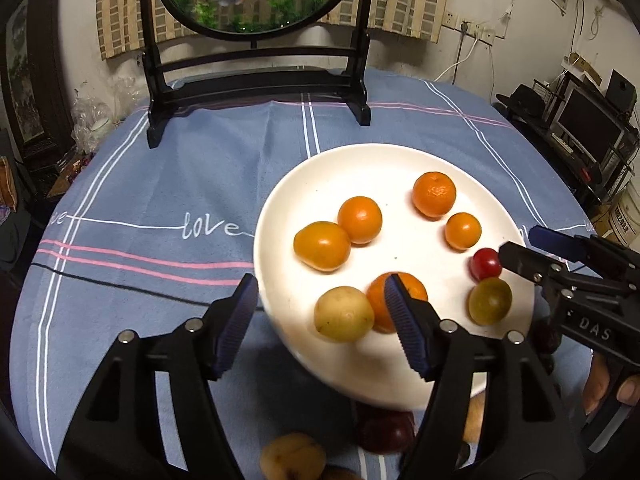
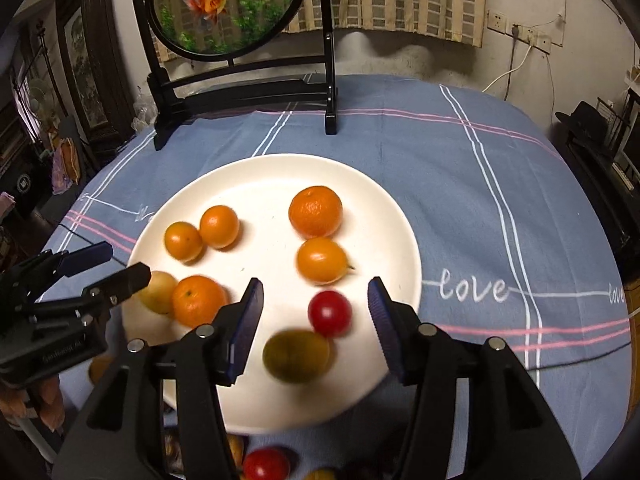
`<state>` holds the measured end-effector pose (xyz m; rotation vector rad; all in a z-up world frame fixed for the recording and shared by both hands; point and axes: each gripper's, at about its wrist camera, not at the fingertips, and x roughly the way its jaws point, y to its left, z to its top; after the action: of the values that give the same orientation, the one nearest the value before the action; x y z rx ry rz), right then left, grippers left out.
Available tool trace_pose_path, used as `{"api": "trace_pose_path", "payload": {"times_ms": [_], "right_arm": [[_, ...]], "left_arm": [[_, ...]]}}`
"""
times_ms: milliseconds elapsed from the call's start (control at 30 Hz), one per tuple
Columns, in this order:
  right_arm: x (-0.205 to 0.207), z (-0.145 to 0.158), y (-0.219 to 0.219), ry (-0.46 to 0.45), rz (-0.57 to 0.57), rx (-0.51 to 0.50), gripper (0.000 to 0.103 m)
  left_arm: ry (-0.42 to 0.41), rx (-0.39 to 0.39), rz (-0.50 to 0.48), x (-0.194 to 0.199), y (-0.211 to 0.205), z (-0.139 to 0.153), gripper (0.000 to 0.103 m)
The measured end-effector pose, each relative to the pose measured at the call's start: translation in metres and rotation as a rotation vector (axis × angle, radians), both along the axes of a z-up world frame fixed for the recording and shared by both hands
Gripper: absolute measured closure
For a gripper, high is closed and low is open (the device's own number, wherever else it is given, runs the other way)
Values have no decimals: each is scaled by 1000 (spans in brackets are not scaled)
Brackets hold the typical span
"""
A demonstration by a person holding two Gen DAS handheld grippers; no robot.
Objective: Organize fruits
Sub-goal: 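Withdraw both open tools back toward the fruit cluster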
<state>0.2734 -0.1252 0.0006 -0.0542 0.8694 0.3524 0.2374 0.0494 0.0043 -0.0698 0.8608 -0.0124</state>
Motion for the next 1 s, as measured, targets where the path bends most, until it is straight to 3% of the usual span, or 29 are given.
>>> {"api": "trace_pose_path", "payload": {"times_ms": [167,267,400,700,1000], "right_arm": [[-26,2,-15,-5,-22,14,48],[-44,2,-27,5,-36,32,47],[-67,0,-43,4,-72,60,37],[-121,-16,-66,-13,-114,65,37],[-151,-38,-84,42,-141,86,37]], "left_arm": [[-17,35,-2,-24,-1,6,19],[-29,45,5,-41,3,8,19],[-23,28,24,-64,14,6,13],[-11,-2,56,-115,23,-7,13],[22,-8,49,-143,11,-21,13]]}}
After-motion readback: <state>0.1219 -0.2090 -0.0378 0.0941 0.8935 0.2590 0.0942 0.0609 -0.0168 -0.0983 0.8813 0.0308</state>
